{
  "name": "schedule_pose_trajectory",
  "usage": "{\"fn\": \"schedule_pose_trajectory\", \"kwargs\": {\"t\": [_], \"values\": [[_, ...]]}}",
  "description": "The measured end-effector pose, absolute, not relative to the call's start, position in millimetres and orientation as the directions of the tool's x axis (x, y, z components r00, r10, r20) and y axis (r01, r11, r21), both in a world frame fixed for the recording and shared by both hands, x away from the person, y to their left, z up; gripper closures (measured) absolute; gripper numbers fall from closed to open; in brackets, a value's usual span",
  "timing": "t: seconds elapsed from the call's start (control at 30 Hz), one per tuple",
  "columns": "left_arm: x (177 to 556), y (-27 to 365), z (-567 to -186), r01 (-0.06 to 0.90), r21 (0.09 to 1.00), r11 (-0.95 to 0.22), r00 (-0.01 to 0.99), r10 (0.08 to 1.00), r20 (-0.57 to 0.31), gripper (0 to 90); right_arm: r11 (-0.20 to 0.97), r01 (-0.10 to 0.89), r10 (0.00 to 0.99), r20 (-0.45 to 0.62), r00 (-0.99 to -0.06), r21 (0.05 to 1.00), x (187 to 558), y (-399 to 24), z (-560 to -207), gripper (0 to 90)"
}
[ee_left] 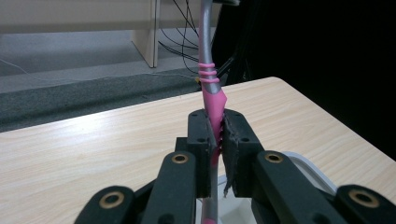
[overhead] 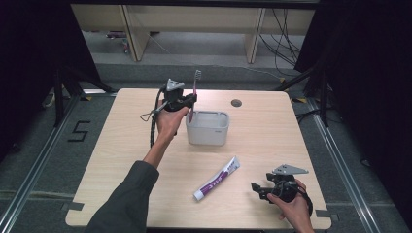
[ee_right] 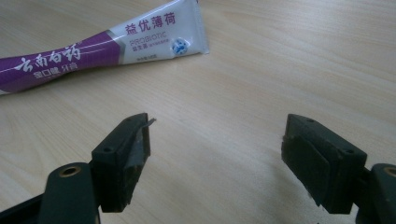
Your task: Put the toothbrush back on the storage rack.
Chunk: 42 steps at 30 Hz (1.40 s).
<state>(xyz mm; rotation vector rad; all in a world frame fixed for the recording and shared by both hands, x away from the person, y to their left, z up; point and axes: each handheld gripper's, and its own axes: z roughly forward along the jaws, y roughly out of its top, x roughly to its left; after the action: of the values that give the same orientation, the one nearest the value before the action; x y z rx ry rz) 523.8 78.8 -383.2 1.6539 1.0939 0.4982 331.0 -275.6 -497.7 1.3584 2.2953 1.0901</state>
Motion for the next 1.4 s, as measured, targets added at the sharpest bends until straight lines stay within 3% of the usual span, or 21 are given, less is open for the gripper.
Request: {"fn": "schedule_pose_trajectory", "kwargs": {"t": [0.93, 1.3, 1.4], "values": [[521.2, 74.6, -415.3, 0.495, 0.86, -0.126, 0.459, 0.878, -0.137, 76.5, 0.288, 0.636, 0.829, 0.146, -0.54, 0.716, 331.4, -275.4, -498.5, 24.6], [508.4, 86.7, -396.3, 0.496, 0.863, -0.098, 0.42, 0.897, -0.139, 50.6, 0.276, 0.637, 0.833, 0.151, -0.532, 0.72, 331.0, -275.7, -497.9, 24.6], [503.5, 93.1, -390.2, 0.497, 0.862, -0.099, 0.43, 0.891, -0.146, 47.9, 0.279, 0.635, 0.832, 0.149, -0.534, 0.721, 331.1, -275.8, -498.0, 24.6]]}}
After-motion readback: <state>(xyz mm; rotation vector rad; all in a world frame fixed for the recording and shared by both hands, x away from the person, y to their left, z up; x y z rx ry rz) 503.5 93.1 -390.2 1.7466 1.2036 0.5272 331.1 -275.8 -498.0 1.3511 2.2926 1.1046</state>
